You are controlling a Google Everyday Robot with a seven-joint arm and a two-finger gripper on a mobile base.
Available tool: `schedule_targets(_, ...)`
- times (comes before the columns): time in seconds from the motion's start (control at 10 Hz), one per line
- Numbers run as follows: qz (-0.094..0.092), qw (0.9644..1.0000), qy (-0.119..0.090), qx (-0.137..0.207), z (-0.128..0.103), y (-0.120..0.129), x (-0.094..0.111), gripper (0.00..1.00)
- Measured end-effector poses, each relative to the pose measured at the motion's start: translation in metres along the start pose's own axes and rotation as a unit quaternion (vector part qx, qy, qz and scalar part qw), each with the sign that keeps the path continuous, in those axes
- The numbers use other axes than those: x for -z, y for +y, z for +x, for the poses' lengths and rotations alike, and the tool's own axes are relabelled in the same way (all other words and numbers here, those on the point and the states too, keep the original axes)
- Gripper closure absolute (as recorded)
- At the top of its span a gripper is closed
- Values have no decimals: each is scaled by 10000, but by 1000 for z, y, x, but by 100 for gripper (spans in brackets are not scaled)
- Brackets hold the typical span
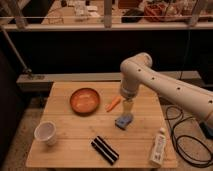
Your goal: Move the arm in a circular motion
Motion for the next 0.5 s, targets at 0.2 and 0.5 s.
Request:
schedule_targets(0.2, 0, 10000, -20, -53, 5, 2, -1, 20)
schedule_targets(0.5, -16, 9999, -30, -118, 15, 6, 0, 20)
